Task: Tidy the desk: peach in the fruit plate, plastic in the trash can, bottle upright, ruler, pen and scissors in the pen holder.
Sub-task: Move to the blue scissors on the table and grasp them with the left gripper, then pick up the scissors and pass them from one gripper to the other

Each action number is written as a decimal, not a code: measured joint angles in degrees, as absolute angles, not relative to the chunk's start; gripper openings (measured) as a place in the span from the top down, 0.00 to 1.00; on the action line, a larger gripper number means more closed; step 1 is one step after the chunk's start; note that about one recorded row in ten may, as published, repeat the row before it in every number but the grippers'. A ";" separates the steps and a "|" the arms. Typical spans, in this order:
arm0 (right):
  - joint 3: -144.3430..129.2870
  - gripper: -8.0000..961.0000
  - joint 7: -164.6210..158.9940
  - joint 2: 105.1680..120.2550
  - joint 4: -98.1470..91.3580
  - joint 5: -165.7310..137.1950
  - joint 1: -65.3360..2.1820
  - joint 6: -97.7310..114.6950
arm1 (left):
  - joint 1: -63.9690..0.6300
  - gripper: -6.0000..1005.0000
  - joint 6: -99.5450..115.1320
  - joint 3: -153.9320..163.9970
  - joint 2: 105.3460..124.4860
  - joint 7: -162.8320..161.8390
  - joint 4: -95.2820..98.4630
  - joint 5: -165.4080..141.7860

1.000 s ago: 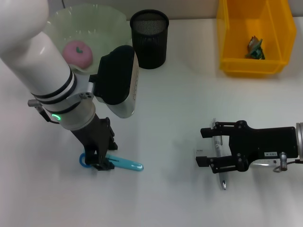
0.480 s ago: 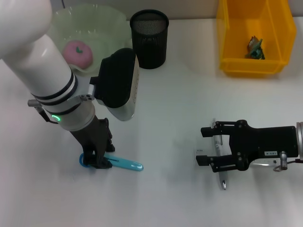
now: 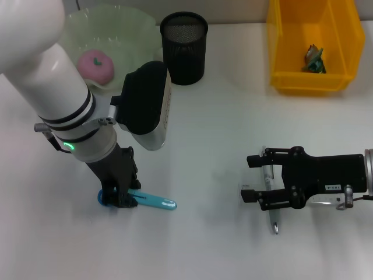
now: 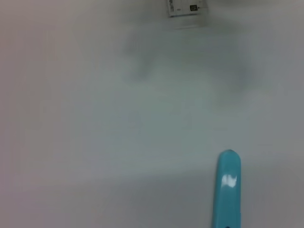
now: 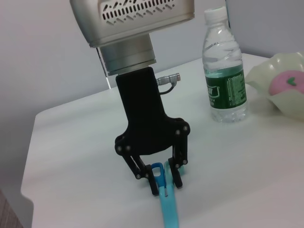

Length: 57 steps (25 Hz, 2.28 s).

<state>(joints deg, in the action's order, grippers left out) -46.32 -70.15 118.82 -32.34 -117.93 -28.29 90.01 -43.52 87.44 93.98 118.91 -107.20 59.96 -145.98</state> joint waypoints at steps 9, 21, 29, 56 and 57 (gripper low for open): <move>-46.31 0.17 -70.22 118.82 -32.34 -117.85 -28.30 89.97 | -43.51 0.68 86.69 95.07 118.99 -107.15 59.77 -145.98; -46.06 0.17 -70.22 118.82 -32.43 -117.85 -28.21 89.95 | -42.33 0.75 86.77 94.08 118.92 -107.51 62.71 -145.48; -37.06 0.17 -69.07 118.35 -32.65 -117.71 -26.71 92.57 | -38.34 0.75 88.98 79.59 118.54 -106.13 67.65 -133.62; -31.10 0.18 -32.53 119.19 -15.20 -103.47 -23.70 95.22 | -36.82 0.75 90.84 63.30 119.17 -87.57 16.89 -66.15; -31.10 0.18 -26.43 119.26 -10.88 -100.50 -23.90 95.46 | -36.86 0.75 90.81 64.05 119.18 -87.03 15.06 -63.79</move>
<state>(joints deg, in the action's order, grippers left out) -31.10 -26.43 119.26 -10.88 -100.50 -23.90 95.46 -36.86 90.81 64.05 119.18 -87.03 15.06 -63.79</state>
